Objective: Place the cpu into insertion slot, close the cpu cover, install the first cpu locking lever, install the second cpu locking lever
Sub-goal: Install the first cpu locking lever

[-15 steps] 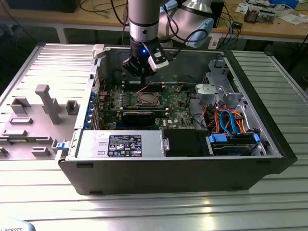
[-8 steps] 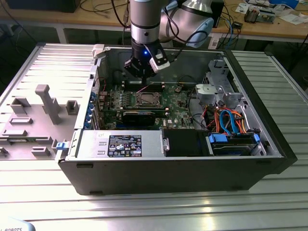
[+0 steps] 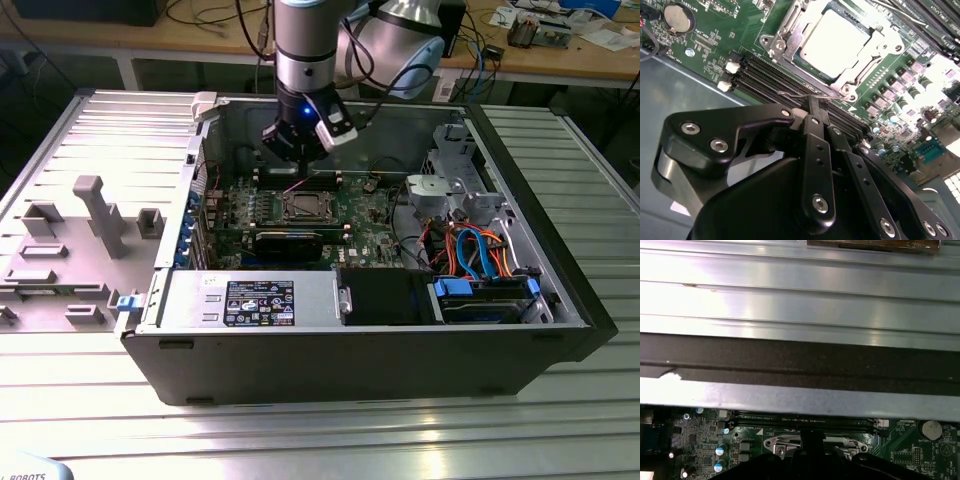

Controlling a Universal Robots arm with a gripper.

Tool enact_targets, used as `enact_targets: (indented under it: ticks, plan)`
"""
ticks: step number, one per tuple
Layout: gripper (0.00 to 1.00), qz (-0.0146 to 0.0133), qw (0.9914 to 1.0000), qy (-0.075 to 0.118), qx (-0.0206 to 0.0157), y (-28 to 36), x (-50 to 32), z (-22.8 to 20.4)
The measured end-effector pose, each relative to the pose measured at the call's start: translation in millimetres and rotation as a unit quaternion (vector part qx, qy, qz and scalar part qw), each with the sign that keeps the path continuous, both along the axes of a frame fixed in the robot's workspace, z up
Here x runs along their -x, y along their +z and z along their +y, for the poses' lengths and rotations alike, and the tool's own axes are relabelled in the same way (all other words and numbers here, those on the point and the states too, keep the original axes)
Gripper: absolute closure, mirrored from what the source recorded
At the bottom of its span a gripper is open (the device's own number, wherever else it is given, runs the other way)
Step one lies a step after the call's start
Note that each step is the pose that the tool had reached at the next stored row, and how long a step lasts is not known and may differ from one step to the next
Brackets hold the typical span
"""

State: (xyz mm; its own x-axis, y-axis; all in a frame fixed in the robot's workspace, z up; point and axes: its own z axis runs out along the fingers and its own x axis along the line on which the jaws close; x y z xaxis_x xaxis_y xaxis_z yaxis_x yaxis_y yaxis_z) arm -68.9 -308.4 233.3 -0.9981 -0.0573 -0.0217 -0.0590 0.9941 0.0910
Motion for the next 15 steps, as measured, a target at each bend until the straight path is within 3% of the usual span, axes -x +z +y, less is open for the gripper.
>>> enact_targets:
  ticks: [15]
  plan:
    - [0.89, -0.0001, 1.00000, 0.000, 0.0010, -7.6, -15.0, 2.4]
